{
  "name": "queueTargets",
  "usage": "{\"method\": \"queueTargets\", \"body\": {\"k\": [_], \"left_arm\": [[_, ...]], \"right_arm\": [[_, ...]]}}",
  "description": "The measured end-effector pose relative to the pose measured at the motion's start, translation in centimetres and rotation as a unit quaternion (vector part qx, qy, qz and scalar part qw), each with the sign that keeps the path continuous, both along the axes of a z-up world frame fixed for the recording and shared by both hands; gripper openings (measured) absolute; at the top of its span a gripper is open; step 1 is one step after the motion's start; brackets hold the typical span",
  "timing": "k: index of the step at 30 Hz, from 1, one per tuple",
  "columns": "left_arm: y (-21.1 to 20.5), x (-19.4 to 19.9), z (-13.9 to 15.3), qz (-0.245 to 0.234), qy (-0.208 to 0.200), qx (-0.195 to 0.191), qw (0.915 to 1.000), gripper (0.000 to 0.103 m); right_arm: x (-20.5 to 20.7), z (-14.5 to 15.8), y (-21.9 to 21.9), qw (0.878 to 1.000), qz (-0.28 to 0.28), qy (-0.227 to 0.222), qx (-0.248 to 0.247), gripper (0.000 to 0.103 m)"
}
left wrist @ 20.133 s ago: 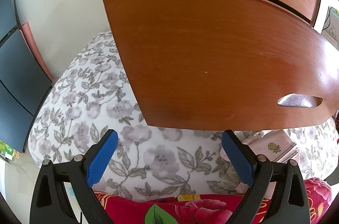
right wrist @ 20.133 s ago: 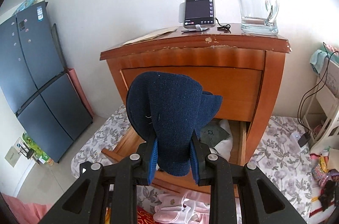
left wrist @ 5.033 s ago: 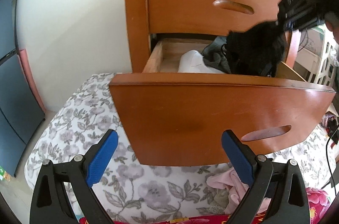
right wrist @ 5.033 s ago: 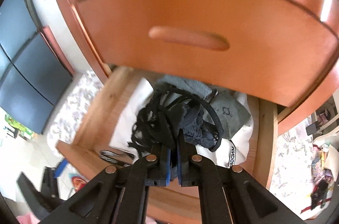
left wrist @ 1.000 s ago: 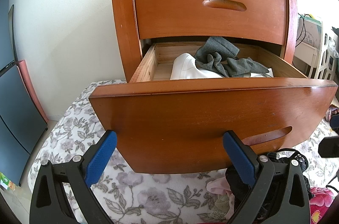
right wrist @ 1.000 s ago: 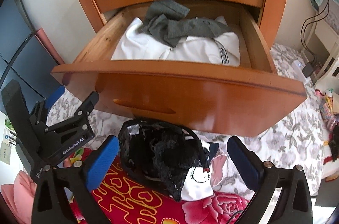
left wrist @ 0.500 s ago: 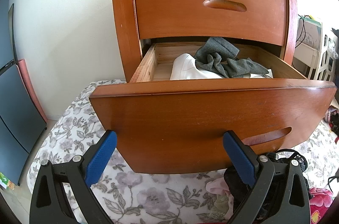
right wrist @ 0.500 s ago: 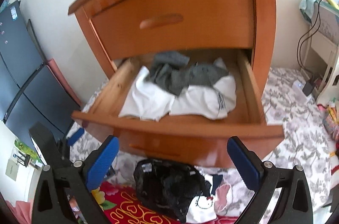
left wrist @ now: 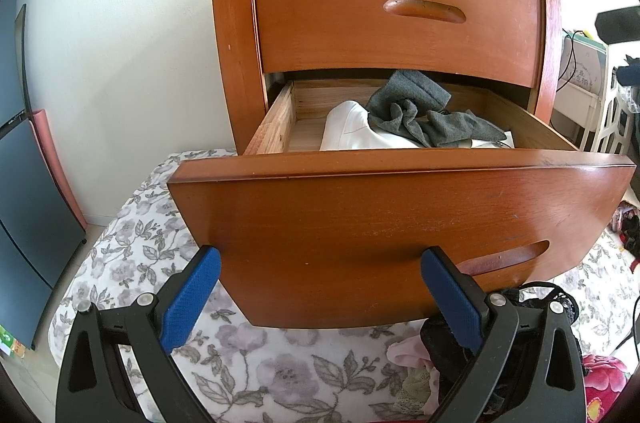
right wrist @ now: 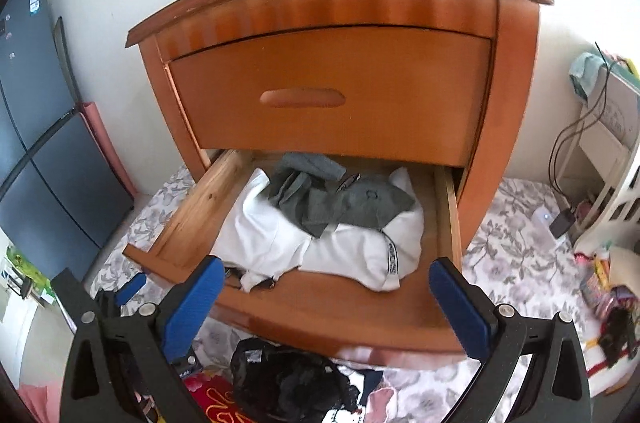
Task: Take underwear out of drawer
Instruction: 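Reach the right gripper into the drawer toward the grey sock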
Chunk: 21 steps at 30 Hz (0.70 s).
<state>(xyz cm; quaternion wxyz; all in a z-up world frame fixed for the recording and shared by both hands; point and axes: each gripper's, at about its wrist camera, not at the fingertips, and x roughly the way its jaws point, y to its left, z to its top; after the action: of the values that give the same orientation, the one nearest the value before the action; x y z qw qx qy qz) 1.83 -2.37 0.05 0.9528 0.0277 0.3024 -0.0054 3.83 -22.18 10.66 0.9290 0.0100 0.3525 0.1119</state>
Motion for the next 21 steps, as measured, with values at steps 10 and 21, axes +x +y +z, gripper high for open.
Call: {"method": "queueTargets", "body": {"k": [10, 21], "left_arm": [[0.0, 0.0, 0.0, 0.000, 0.000, 0.000, 1.0000, 0.101], [-0.1, 0.0, 0.0, 0.000, 0.000, 0.001, 1.0000, 0.102]], "right_arm": [[5.9, 0.0, 1.1, 0.999, 0.029, 0.018, -0.031, 0.103], [12.3, -2.3, 2.4, 0.994, 0.019, 0.076, -0.076, 0.103]]}}
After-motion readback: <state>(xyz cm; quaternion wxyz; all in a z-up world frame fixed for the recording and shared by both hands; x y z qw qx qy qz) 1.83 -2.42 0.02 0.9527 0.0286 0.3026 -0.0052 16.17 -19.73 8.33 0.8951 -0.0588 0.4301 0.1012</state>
